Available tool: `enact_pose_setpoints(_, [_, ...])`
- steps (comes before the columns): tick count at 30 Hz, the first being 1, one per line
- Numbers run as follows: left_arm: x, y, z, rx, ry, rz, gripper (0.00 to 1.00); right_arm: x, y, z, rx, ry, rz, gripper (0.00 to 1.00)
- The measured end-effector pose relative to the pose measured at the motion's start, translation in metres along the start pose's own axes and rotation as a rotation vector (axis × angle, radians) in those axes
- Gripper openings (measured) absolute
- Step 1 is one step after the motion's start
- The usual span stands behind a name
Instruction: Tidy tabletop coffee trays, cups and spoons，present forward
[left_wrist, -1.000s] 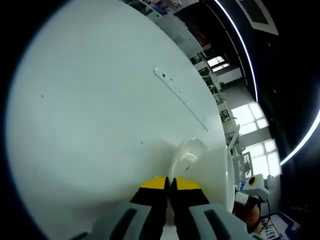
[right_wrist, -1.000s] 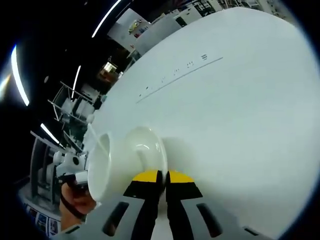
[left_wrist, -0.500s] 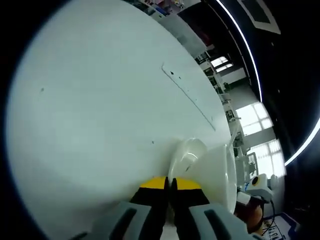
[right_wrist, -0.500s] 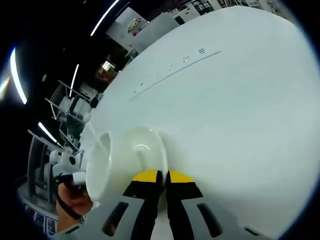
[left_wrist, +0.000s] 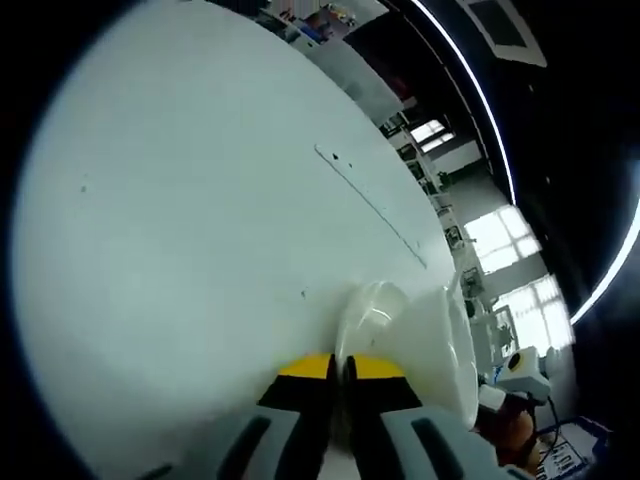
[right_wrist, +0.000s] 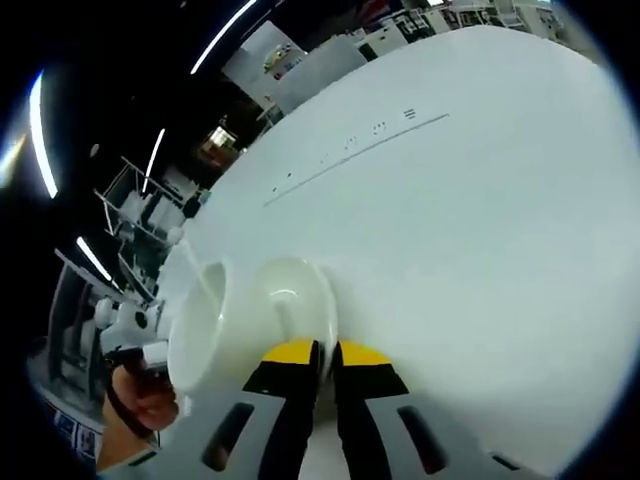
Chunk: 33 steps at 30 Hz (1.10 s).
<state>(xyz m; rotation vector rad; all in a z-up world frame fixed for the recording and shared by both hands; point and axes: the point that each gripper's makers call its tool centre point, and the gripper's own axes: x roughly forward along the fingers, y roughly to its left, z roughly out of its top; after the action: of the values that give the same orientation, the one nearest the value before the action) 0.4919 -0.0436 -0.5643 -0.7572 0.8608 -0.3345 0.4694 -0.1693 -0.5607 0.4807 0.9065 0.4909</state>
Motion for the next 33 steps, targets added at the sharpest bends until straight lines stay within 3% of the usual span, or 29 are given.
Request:
enact_pose_setpoints(1, [0.0,0.0,0.002,0.044,-0.024,-0.002,0.09,0.0,0.0,0.0,-0.008,-0.005,0.003,0.08])
enact_pose_setpoints(4, [-0.003,-0.005,-0.007,0.063,-0.05,0.003,0.09,-0.001,0.002,0.001,-0.049,-0.057,0.003,0.09])
enact_pose_setpoints(7, [-0.003,-0.004,-0.003,0.067,-0.07,-0.001,0.1,-0.003,0.005,0.002,-0.092,-0.089,0.01,0.13])
enact_pose_setpoints(9, [-0.005,-0.003,0.002,0.114,-0.112,0.016,0.1,-0.003,0.003,0.009,-0.137,-0.116,0.0,0.15])
enact_pose_setpoints(10, [-0.007,-0.005,0.005,0.153,-0.149,0.022,0.1,-0.005,0.005,0.011,-0.164,-0.125,0.0,0.17])
enact_pose_setpoints(12, [-0.014,-0.007,0.004,0.258,-0.159,0.046,0.09,-0.01,0.003,0.015,-0.182,-0.148,-0.039,0.17])
enact_pose_setpoints(14, [-0.023,-0.008,0.005,0.351,-0.208,0.08,0.09,-0.015,0.004,0.02,-0.273,-0.174,-0.065,0.17])
enact_pose_setpoints(16, [-0.023,-0.004,0.025,0.427,-0.242,0.103,0.09,-0.022,0.004,0.026,-0.329,-0.21,-0.096,0.17])
enact_pose_setpoints(21, [-0.056,-0.024,0.026,0.466,-0.384,0.01,0.1,-0.049,0.009,0.041,-0.414,-0.329,-0.08,0.19])
enact_pose_setpoints(23, [-0.068,-0.025,0.028,0.522,-0.414,0.013,0.1,-0.064,0.011,0.047,-0.445,-0.391,-0.089,0.19])
enact_pose_setpoints(28, [-0.106,-0.027,0.03,0.778,-0.531,0.066,0.1,-0.097,0.018,0.052,-0.496,-0.485,-0.099,0.19])
enact_pose_setpoints(30, [-0.119,-0.03,0.027,0.788,-0.562,0.064,0.1,-0.108,0.02,0.051,-0.514,-0.5,-0.107,0.19])
enact_pose_setpoints(32, [-0.121,-0.03,0.034,0.82,-0.561,0.076,0.1,-0.116,0.02,0.05,-0.52,-0.506,-0.107,0.19])
enact_pose_setpoints(33, [-0.126,-0.032,0.029,0.826,-0.569,0.084,0.1,-0.119,0.02,0.05,-0.519,-0.513,-0.106,0.19])
